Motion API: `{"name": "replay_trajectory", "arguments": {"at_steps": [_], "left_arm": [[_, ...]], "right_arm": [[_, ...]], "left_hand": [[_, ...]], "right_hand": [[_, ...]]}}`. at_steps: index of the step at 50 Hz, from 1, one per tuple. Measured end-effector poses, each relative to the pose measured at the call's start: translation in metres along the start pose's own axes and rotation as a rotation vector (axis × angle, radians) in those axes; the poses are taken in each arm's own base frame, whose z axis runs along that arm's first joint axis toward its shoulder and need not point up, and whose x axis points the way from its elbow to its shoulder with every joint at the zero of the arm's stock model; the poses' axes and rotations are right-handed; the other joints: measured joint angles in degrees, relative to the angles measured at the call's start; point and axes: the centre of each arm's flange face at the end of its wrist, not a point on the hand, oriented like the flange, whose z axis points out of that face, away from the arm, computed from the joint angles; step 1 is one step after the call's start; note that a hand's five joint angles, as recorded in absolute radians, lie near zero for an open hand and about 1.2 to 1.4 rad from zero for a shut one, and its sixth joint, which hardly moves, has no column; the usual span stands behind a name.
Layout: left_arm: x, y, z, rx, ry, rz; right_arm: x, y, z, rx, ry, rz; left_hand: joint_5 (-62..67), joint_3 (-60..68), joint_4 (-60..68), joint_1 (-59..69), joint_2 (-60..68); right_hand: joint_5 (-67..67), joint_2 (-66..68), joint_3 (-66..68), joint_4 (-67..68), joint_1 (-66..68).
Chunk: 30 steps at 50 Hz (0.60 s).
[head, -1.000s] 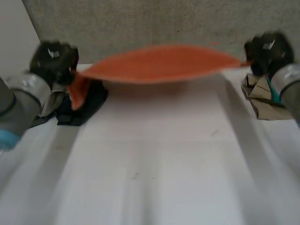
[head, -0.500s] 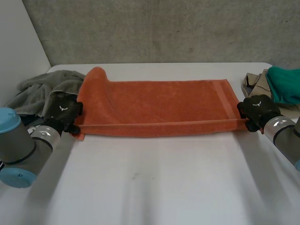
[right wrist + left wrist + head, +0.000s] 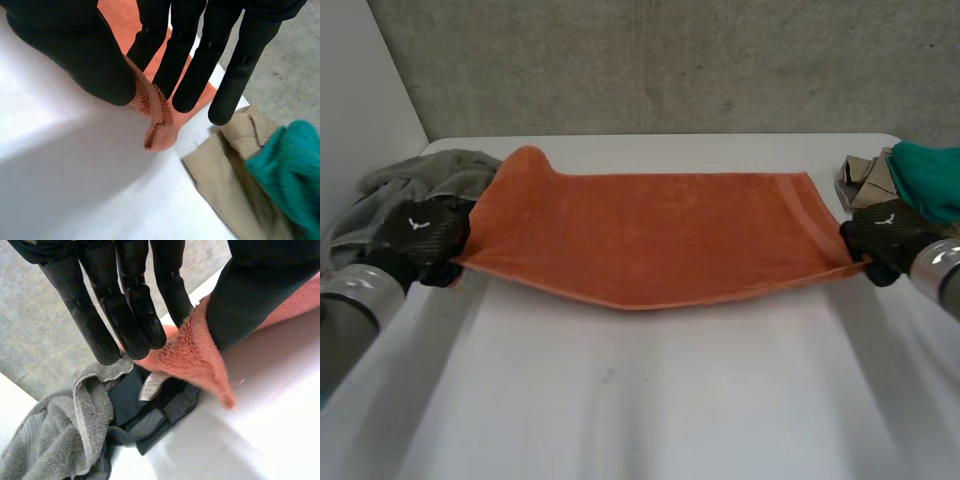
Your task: Fold the laundry.
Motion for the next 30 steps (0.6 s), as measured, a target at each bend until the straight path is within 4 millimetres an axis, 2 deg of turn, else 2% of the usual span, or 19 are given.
{"name": "replay_trajectory", "arguments": {"at_steps": [3, 6, 7, 12, 14, 17, 20, 22, 25, 29, 30], "left_arm": [[0.001, -0.023, -0.032, -0.046, 0.046, 0.044], [0.005, -0.036, -0.057, -0.085, 0.092, 0.101], [0.009, -0.043, -0.072, -0.112, 0.128, 0.147], [0.021, -0.049, -0.101, -0.173, 0.225, 0.278], [0.024, -0.046, -0.102, -0.187, 0.254, 0.317], [0.026, -0.039, -0.096, -0.199, 0.281, 0.352], [0.028, -0.028, -0.082, -0.21, 0.303, 0.376], [0.028, -0.019, -0.066, -0.212, 0.309, 0.387], [0.028, -0.003, -0.029, -0.198, 0.295, 0.415], [0.028, 0.001, 0.002, -0.157, 0.257, 0.448], [0.026, -0.001, 0.017, -0.122, 0.229, 0.466]], "right_arm": [[0.01, -0.007, -0.03, -0.068, -0.03, -0.098], [0.014, -0.009, -0.054, -0.125, -0.068, -0.163], [0.015, -0.009, -0.069, -0.159, -0.1, -0.203], [0.009, -0.006, -0.095, -0.191, -0.187, -0.281], [0.005, -0.002, -0.097, -0.194, -0.218, -0.29], [0.001, 0.003, -0.094, -0.199, -0.245, -0.289], [-0.005, 0.014, -0.083, -0.215, -0.279, -0.273], [-0.007, 0.02, -0.072, -0.223, -0.285, -0.262], [-0.009, 0.026, -0.045, -0.231, -0.255, -0.236], [-0.007, 0.025, -0.023, -0.213, -0.195, -0.21], [-0.004, 0.021, -0.012, -0.187, -0.155, -0.197]], "left_hand": [[0.0, 0.01, 0.01, 0.0, 0.01], [0.0, 0.03, 0.01, 0.0, 0.01], [0.0, 0.03, 0.02, 0.0, 0.02], [0.0, 0.03, 0.03, 0.0, 0.02], [0.0, 0.03, 0.03, 0.0, 0.02], [0.0, 0.03, 0.03, 0.0, 0.03], [0.0, 0.03, 0.03, 0.0, 0.03], [0.0, 0.03, 0.03, 0.0, 0.03], [0.0, 0.03, 0.03, 0.0, 0.03], [0.0, 0.03, 0.04, 0.0, 0.03], [0.0, 0.04, 0.05, 0.0, 0.04]], "right_hand": [[0.0, 0.0, 0.0, 0.0, 0.0], [0.0, 0.0, 0.0, 0.0, 0.0], [0.0, 0.0, 0.0, 0.0, 0.0], [0.0, 0.0, 0.0, 0.01, 0.0], [0.01, 0.0, 0.0, 0.01, 0.0], [0.0, 0.0, 0.0, 0.01, 0.0], [0.01, 0.0, 0.0, 0.01, 0.0], [0.0, 0.0, 0.0, 0.01, 0.0], [0.01, 0.0, 0.0, 0.01, 0.0], [0.01, 0.0, 0.0, 0.01, 0.0], [0.01, 0.0, 0.0, 0.01, 0.0]]}}
